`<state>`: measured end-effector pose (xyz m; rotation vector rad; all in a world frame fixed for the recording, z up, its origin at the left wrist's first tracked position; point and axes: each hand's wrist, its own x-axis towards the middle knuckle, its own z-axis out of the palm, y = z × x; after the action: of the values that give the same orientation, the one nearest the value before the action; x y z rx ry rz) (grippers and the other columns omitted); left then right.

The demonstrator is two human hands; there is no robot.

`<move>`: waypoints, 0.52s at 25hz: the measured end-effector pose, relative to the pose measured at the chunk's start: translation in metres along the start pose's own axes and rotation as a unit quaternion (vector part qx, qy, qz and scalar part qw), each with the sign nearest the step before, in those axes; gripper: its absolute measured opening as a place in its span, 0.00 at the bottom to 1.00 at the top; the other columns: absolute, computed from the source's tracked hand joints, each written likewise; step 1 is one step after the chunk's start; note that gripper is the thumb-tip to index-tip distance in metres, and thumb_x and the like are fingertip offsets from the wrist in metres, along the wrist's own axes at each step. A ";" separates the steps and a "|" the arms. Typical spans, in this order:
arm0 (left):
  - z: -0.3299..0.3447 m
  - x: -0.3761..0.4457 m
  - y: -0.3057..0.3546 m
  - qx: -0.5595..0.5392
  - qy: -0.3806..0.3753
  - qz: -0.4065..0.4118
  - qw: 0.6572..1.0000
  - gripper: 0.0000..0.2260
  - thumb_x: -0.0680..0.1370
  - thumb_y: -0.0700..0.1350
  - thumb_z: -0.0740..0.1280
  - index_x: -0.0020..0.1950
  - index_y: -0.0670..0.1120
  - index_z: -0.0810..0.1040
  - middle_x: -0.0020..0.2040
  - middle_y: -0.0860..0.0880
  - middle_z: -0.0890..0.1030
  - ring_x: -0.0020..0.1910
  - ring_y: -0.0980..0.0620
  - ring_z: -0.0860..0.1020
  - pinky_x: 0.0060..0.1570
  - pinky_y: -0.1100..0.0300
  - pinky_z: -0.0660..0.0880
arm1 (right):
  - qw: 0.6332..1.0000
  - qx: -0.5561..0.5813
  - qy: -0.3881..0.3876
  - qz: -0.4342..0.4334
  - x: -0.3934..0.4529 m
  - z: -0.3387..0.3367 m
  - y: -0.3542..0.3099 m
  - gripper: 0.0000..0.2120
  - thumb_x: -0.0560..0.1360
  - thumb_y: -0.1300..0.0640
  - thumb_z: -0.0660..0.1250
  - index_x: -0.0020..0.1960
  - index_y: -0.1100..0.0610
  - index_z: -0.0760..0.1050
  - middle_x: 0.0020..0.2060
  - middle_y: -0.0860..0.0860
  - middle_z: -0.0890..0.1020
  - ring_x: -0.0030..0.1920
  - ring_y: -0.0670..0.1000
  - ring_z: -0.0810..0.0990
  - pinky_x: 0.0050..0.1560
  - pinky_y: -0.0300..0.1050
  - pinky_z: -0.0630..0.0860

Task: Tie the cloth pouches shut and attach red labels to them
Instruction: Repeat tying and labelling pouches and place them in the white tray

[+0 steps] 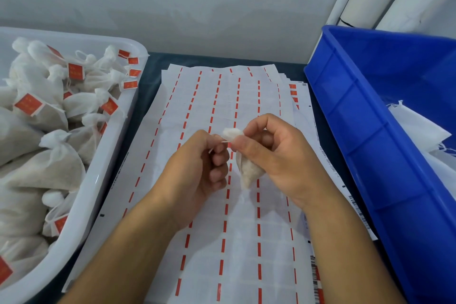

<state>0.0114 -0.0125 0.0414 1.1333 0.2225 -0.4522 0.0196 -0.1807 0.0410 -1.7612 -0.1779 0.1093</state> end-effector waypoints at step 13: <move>-0.011 0.000 0.011 -0.166 0.015 0.072 0.983 0.09 0.76 0.42 0.60 0.35 0.48 0.71 0.33 0.52 0.68 0.28 0.55 0.64 0.28 0.64 0.64 | 0.991 -0.122 0.005 -0.046 -0.002 -0.001 0.007 0.13 0.71 0.46 0.79 0.52 0.40 0.78 0.40 0.40 0.80 0.41 0.42 0.79 0.41 0.32 0.76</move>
<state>0.0167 0.0014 0.0459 0.8227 0.2302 -0.2573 0.0187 -0.1836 0.0345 -1.9929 -0.2742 0.0104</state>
